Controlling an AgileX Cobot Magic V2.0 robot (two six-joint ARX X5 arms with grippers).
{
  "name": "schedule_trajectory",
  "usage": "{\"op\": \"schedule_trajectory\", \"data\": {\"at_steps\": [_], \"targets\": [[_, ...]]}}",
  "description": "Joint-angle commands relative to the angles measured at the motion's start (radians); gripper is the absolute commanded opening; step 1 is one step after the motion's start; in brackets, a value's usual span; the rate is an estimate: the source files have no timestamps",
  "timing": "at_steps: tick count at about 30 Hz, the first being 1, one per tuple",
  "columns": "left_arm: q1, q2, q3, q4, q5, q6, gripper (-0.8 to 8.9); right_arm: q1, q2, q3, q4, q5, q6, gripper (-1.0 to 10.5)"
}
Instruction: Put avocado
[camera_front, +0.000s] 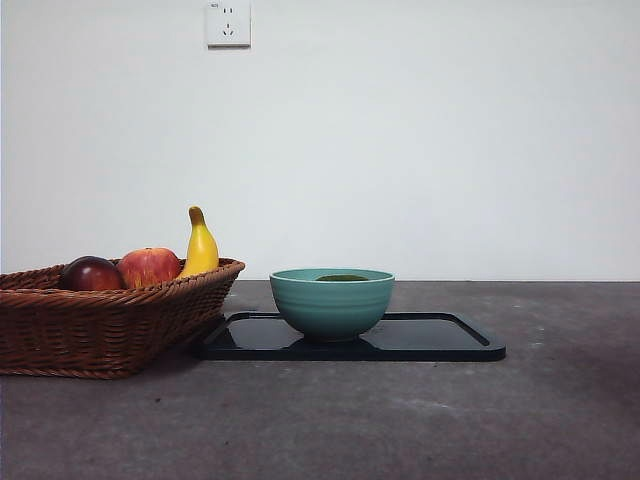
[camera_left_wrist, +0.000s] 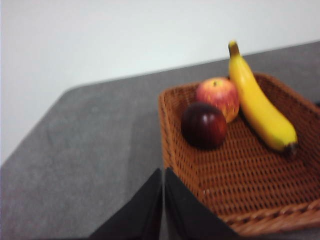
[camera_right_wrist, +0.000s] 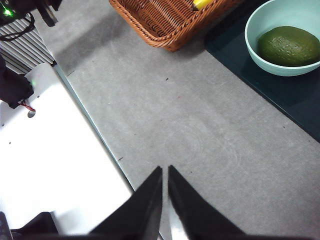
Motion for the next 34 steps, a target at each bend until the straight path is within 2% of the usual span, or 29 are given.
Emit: {"op": "schedule_trajectory", "data": {"at_steps": [1,4,9,31,34], "targets": [[0.002,-0.002,-0.021,-0.005,-0.005,-0.005,0.08,0.01,0.008,0.006,0.01,-0.001,0.01,0.1],[0.002,-0.002,-0.021,-0.06,-0.005,-0.007,0.08,0.01,0.008,0.006,0.01,-0.001,0.01,0.1],[0.002,-0.002,-0.02,-0.056,-0.004,-0.048,0.08,0.01,0.008,0.006,0.01,-0.001,0.01,0.1],[0.002,-0.002,-0.02,-0.057,-0.004,-0.05,0.08,0.009,0.005,0.006,0.01,-0.001,0.01,0.1],[0.002,-0.002,-0.02,-0.057,-0.004,-0.05,0.08,-0.042,-0.029,0.006,0.013,0.022,-0.077,0.1]]}}
